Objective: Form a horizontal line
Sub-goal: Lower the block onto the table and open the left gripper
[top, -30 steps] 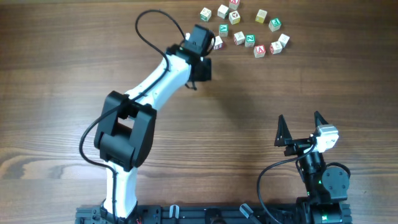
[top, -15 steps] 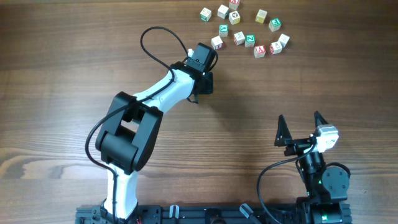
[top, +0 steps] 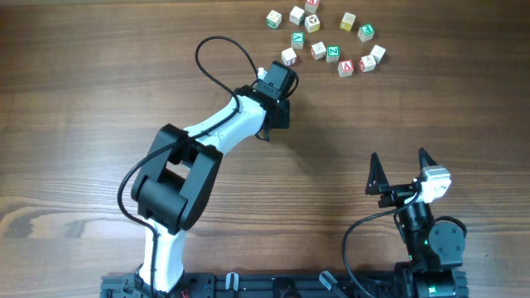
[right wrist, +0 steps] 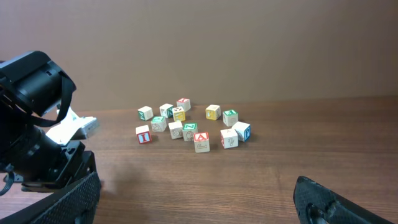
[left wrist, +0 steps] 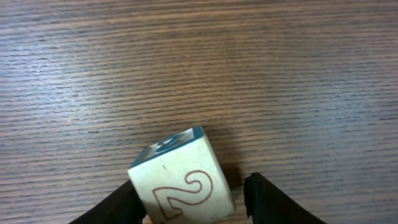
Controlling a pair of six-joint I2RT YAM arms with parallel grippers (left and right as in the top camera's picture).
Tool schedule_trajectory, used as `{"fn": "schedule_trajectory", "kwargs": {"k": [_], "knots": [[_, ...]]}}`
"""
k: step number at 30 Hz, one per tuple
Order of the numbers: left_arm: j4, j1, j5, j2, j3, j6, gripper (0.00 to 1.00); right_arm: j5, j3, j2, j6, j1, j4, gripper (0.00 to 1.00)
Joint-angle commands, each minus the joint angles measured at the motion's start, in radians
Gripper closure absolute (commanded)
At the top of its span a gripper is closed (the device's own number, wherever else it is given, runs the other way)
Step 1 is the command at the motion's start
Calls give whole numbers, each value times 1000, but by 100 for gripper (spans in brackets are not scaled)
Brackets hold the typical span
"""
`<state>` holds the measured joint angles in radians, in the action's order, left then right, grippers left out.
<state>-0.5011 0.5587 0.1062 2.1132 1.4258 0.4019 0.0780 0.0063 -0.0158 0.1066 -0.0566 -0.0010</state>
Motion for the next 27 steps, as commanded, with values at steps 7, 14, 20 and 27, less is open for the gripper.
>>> {"fn": "schedule_trajectory", "kwargs": {"k": [7, 14, 20, 27], "knots": [[-3, 0, 72, 26, -21, -5, 68, -10, -1, 0, -10, -4, 2, 0], [0, 0, 71, 26, -21, -37, 68, -10, -1, 0, -10, -4, 2, 0], [0, 0, 71, 26, -21, -57, 52, -10, -1, 0, -10, -4, 2, 0], [-9, 0, 71, 13, -21, -56, 46, -10, -1, 0, -10, -4, 2, 0]]}}
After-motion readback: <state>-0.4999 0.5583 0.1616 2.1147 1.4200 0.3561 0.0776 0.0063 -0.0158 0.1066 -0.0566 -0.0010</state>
